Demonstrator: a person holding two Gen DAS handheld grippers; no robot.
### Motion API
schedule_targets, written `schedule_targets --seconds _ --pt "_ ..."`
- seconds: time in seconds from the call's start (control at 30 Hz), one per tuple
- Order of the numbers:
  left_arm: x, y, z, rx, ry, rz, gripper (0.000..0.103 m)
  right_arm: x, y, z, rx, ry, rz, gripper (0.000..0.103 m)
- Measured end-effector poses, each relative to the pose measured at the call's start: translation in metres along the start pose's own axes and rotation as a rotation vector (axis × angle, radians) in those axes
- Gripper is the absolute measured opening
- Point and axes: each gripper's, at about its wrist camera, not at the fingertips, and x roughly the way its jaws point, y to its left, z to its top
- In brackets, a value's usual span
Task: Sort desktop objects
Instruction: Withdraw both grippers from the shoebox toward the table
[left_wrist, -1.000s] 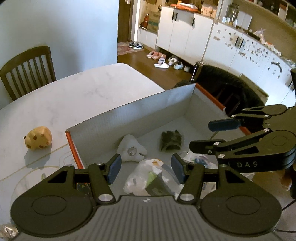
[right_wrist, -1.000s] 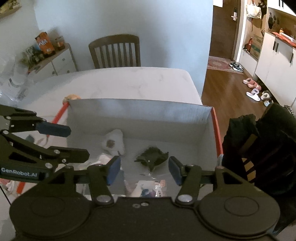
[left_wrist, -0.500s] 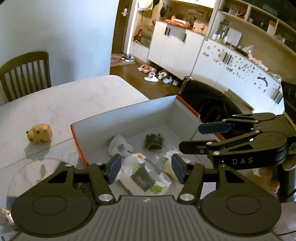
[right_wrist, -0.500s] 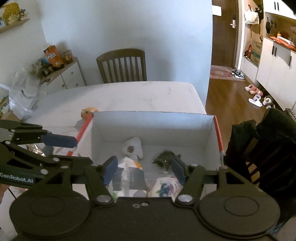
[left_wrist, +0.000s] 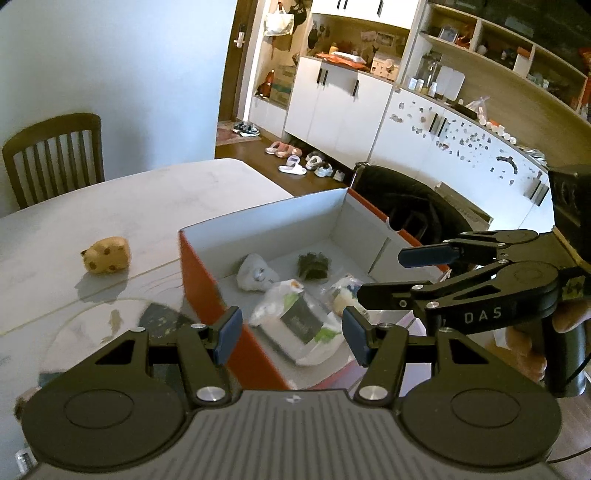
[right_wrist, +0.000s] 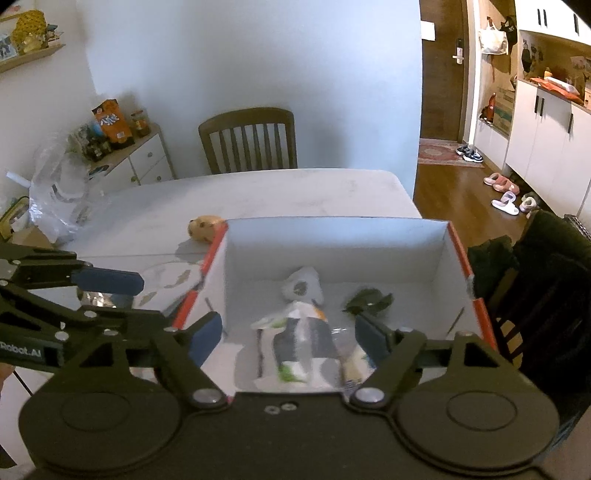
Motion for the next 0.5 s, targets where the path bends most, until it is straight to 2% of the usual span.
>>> schedule_targets --seconds 0.03,0.2,0.5 --pt "-0.004 0.003 -0.003 -0.001 -0.002 -0.001 0.066 0.000 0.005 -0.001 0.001 -0.001 -0.001 0.080" --pt "-0.024 0.022 -0.017 0.003 -0.016 0.003 0.069 0.001 0.032 -0.005 -0.006 -0.008 0.001 0.082" --pt "-0.054 0.066 -0.042 -0.034 -0.031 0.043 0.083 0.007 0.087 -0.011 -0.047 -0.009 0.016 0.091"
